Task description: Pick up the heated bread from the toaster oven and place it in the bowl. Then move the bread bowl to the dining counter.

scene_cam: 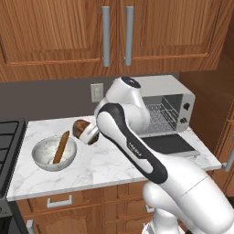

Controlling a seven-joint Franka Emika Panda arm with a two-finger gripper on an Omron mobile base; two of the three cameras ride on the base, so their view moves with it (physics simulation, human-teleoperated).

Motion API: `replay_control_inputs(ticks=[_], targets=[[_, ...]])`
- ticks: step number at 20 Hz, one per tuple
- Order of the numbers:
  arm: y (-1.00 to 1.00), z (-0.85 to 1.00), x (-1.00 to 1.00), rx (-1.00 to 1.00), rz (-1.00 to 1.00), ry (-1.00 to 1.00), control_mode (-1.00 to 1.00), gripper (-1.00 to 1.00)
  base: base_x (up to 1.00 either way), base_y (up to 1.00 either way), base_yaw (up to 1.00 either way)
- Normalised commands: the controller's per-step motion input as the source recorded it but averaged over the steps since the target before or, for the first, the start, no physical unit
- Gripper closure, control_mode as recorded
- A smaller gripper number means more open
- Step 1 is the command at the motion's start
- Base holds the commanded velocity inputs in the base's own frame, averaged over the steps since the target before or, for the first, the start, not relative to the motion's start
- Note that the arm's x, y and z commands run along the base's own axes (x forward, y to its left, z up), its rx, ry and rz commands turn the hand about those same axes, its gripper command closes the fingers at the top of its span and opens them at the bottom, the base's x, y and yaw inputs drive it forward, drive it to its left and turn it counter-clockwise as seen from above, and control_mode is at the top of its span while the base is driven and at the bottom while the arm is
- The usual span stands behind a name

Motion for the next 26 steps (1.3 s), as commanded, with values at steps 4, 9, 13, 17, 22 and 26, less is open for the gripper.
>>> replay_control_inputs(ticks=[4, 9, 13, 17, 22, 26], targets=[[0.92, -0.63, 0.4, -0.06, 0.1, 0.03, -1.0, 1.0, 0.0, 0.0, 0.0], [0.77, -0.44, 0.52, -0.06, 0.03, 0.0, -1.0, 1.0, 0.0, 0.0, 0.0], [0.29, -0.5, 0.69, -0.12, 0.0, 0.0, -1.0, 1.0, 0.0, 0.0, 0.0], [0.23, -0.48, 0.54, -0.12, 0.0, 0.02, -1.0, 1.0, 0.0, 0.0, 0.0], [0.3, -0.22, 0.49, -0.09, 0.0, 0.0, -1.0, -1.0, 0.0, 0.0, 0.0], [0.29, -0.02, 0.25, -0.01, 0.0, 0.0, -1.0, -1.0, 0.0, 0.0, 0.0]])
